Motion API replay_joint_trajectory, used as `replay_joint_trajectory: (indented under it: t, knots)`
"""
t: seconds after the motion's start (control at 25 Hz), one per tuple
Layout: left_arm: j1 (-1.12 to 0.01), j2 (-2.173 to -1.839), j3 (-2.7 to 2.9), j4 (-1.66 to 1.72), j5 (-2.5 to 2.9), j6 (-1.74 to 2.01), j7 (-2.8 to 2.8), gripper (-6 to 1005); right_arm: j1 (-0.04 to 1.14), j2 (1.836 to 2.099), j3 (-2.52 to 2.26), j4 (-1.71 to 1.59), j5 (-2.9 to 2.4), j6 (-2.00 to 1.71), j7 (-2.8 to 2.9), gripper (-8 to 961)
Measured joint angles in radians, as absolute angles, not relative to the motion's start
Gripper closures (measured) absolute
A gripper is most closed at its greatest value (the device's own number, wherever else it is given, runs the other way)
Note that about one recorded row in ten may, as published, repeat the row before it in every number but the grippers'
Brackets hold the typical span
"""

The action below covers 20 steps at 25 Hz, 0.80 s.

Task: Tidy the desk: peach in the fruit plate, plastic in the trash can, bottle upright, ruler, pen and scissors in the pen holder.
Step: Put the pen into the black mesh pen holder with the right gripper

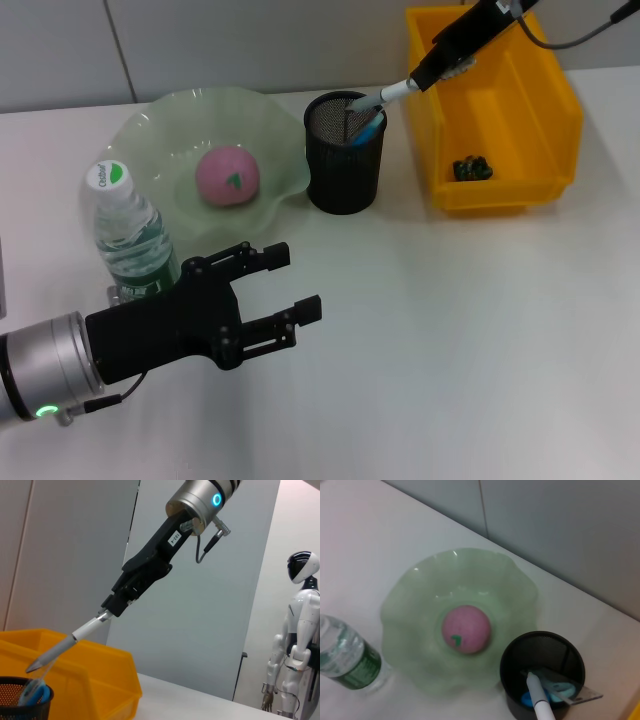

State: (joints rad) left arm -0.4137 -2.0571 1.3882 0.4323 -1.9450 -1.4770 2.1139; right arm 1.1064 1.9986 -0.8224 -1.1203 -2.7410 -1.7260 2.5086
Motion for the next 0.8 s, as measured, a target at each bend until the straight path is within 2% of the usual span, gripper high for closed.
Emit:
replay_joint_trajectory:
  t: [0.8]
  knots:
    - [-0.406,-2.060,1.381,0.432,-1.949,-1.481,2.124,258,1.251,2.003,-0.950,-0.782,-2.860,-1.454,2.552,760]
